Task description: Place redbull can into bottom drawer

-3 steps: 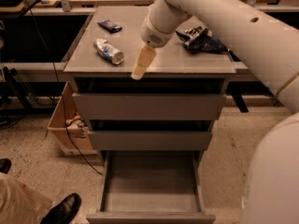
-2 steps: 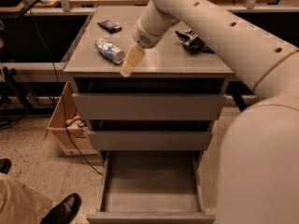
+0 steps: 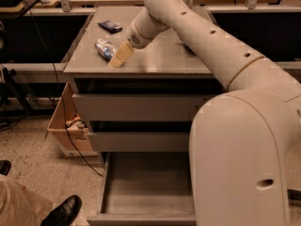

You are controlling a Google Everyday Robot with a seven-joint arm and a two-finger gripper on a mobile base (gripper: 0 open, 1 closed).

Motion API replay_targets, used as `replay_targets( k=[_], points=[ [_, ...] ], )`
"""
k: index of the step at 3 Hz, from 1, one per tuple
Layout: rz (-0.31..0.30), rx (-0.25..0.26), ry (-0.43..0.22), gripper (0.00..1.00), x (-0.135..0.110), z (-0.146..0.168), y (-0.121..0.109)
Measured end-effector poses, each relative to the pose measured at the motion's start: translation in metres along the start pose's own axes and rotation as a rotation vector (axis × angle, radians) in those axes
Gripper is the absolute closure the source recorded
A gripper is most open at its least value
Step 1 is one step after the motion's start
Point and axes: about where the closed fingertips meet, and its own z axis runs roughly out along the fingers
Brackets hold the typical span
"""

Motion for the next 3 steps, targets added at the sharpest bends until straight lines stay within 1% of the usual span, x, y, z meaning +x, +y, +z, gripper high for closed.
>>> replay_targets(
  k=[1,2,3],
  points=[
    [0.078,-0.016,-0.034,0.0,-0.009,0.018,-0.008],
    [0.122,-0.04,-0.059,0.14,-0.02,0.028,-0.007],
    [0.134,-0.084,-0.081,0.37,-0.036,0.038,0.005]
  ],
)
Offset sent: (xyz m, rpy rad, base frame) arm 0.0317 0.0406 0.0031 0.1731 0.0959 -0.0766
